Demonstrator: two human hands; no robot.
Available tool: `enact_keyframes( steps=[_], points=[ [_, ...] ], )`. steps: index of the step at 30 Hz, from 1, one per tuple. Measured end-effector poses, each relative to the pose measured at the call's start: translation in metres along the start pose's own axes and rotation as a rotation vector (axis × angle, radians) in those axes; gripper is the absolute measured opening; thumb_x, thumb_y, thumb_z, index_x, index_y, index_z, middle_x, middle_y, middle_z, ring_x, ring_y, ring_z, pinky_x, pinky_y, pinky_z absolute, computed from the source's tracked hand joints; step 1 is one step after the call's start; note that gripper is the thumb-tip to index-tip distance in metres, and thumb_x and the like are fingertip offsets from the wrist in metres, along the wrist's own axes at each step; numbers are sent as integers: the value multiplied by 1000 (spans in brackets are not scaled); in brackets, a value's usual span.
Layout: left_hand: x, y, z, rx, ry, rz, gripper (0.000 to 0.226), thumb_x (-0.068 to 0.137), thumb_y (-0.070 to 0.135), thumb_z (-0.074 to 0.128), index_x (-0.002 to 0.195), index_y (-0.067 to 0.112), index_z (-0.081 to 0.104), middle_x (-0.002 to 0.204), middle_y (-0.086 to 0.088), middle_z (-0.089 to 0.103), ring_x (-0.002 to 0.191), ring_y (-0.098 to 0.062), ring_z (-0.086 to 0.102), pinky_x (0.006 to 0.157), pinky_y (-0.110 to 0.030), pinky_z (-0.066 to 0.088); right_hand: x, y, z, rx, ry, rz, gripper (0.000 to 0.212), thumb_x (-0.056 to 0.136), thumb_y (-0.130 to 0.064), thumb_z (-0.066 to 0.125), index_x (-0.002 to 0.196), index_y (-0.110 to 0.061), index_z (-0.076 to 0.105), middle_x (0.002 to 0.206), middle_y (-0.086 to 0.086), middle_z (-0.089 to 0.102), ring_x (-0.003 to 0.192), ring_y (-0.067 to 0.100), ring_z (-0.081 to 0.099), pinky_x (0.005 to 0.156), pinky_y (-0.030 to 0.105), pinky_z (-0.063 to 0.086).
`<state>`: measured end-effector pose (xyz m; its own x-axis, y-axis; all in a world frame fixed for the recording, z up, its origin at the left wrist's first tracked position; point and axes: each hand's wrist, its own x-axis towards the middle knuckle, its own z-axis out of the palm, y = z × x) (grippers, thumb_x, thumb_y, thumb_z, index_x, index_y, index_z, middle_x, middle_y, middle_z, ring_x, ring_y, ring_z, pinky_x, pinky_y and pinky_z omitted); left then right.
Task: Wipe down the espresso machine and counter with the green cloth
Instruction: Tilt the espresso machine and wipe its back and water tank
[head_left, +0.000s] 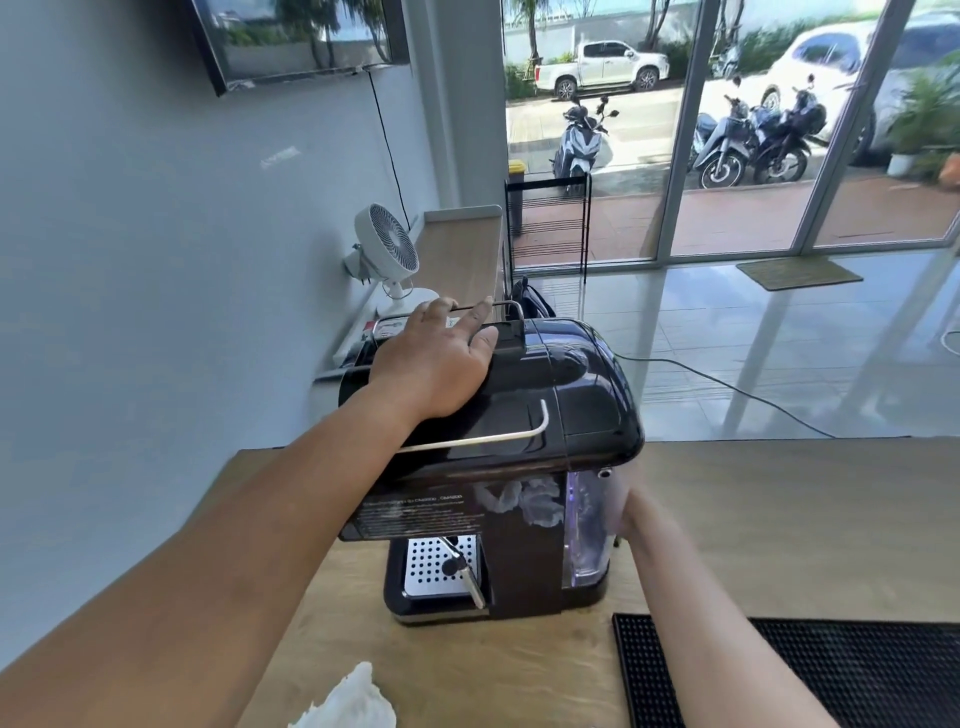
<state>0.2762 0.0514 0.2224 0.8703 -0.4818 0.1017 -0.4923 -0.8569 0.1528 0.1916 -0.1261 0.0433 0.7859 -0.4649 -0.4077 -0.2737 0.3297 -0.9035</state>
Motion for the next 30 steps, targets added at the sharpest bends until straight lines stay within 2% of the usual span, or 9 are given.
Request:
enact_keyframes(
  steps=[4, 7, 10, 12, 14, 18, 20, 25, 30],
  points=[
    [5, -7, -1, -31, 74, 24, 48, 101, 37, 29, 149, 38, 27, 156, 6, 26, 144, -16, 24, 114, -39, 25, -13, 13, -21, 100, 84, 42, 22, 87, -7, 59, 65, -8, 56, 58, 7, 56, 45, 16, 51, 40, 19, 42],
    [6, -11, -5, -50, 72, 29, 49, 100, 30, 33, 149, 34, 29, 156, 8, 27, 143, -16, 27, 114, -35, 24, -37, -15, -41, 381, 77, -33, 22, 87, -17, 58, 94, 1, 68, 73, 13, 64, 53, 22, 61, 54, 29, 48],
    [9, -12, -4, -64, 65, 31, 50, 99, 30, 34, 149, 34, 30, 156, 8, 29, 141, -19, 30, 114, -36, 26, -75, -78, -49, 441, -41, -280, 41, 91, -40, 60, 107, -3, 69, 79, 10, 69, 58, 22, 63, 45, 24, 49],
    [8, -13, -3, -65, 61, 30, 51, 99, 30, 34, 149, 34, 29, 156, 7, 28, 141, -19, 30, 114, -37, 26, -103, -120, -38, 177, -46, -513, 49, 73, -56, 74, 99, -15, 75, 81, 4, 72, 61, 17, 64, 50, 25, 52],
    [6, -11, -3, -56, 71, 28, 50, 99, 29, 33, 149, 33, 29, 156, 7, 28, 142, -19, 29, 113, -37, 25, -115, -147, -15, -252, 31, -675, 42, 67, -50, 82, 101, -26, 74, 92, -3, 72, 74, 10, 65, 67, 27, 53],
    [2, -10, -6, -73, 73, 12, 50, 100, 30, 30, 150, 33, 29, 157, 6, 26, 142, -19, 28, 113, -38, 25, -122, -164, 43, -1066, 61, -800, 58, 66, -55, 80, 117, -33, 65, 113, -6, 52, 97, 14, 55, 84, 32, 47],
    [2, -11, -6, -92, 59, 9, 50, 99, 31, 29, 149, 34, 28, 157, 6, 25, 142, -20, 28, 113, -39, 25, -120, -164, 57, -1298, 42, -787, 66, 65, -62, 77, 121, -32, 61, 119, -4, 48, 105, 18, 54, 86, 34, 46],
    [1, -12, -5, -110, 72, 32, 51, 99, 32, 30, 150, 31, 28, 157, 4, 27, 142, -20, 28, 113, -39, 27, -117, -175, 51, -1401, 30, -675, 68, 68, -60, 77, 124, -27, 55, 114, -1, 45, 100, 20, 51, 82, 34, 45],
    [2, -12, -3, -101, 76, 38, 52, 99, 30, 28, 150, 29, 27, 157, 4, 26, 143, -20, 26, 114, -40, 26, -110, -175, 21, -1271, 73, -544, 64, 71, -54, 78, 124, -25, 56, 121, 6, 50, 98, 21, 49, 80, 32, 44]
  ],
)
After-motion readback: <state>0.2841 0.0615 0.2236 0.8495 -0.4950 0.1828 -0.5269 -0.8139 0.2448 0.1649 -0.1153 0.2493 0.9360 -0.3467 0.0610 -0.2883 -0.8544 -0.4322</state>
